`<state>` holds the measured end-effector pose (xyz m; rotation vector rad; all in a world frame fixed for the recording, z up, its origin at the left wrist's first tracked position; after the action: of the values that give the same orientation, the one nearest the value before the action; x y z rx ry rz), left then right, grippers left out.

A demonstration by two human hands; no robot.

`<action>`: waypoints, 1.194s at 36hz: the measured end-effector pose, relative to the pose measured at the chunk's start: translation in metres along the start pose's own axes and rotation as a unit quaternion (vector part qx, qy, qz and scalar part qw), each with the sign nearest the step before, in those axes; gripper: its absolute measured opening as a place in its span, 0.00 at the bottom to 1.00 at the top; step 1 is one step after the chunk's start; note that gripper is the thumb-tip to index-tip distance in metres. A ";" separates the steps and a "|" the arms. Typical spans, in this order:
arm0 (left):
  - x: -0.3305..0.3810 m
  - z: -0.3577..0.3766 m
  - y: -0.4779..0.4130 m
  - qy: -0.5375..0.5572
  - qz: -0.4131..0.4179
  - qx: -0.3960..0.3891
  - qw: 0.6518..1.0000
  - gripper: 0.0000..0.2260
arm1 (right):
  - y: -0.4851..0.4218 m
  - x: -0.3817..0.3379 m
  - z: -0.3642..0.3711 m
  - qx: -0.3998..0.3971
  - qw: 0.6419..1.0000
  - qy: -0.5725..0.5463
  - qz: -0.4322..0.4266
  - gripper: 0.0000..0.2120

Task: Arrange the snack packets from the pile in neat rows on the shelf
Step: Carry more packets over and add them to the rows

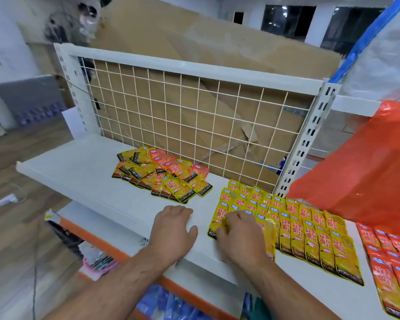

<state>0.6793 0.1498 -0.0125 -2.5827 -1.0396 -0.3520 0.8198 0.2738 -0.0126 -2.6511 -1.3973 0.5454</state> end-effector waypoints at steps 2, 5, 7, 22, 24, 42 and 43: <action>-0.008 -0.002 -0.010 0.000 -0.003 0.001 1.000 0.21 | -0.010 -0.007 0.003 0.003 1.000 0.002 -0.006 0.17; -0.022 -0.006 -0.031 0.011 -0.009 0.007 1.000 0.18 | -0.034 -0.019 0.010 -0.004 1.000 -0.013 -0.019 0.21; -0.034 -0.006 -0.048 0.023 -0.012 0.011 1.000 0.18 | -0.054 -0.029 0.015 -0.002 1.000 -0.009 -0.025 0.21; -0.105 -0.008 -0.189 0.167 -0.095 -0.111 0.975 0.18 | -0.213 -0.079 0.070 -0.011 0.999 0.024 0.029 0.14; -0.109 -0.006 -0.203 0.180 -0.105 -0.144 0.967 0.17 | -0.228 -0.083 0.072 -0.032 0.998 0.049 0.029 0.16; -0.112 0.006 -0.218 0.448 -0.281 -0.227 0.818 0.13 | -0.264 -0.092 0.085 -0.100 0.989 0.004 0.109 0.21; -0.113 0.006 -0.218 0.449 -0.284 -0.229 0.816 0.13 | -0.264 -0.093 0.084 -0.096 0.989 0.001 0.112 0.21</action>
<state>0.4473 0.2296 -0.0103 -1.8774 -1.3711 -1.9381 0.5361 0.3434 -0.0013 -2.9848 -1.2156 0.4486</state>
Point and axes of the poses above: each hand's wrist, its own y-axis away from the middle knuckle, its own z-axis out of the palm, x = y × z, the point moved 4 cm from there along -y, towards the middle knuckle, and after that the axes turned 11 degrees about -z, right-handed, at the moved point
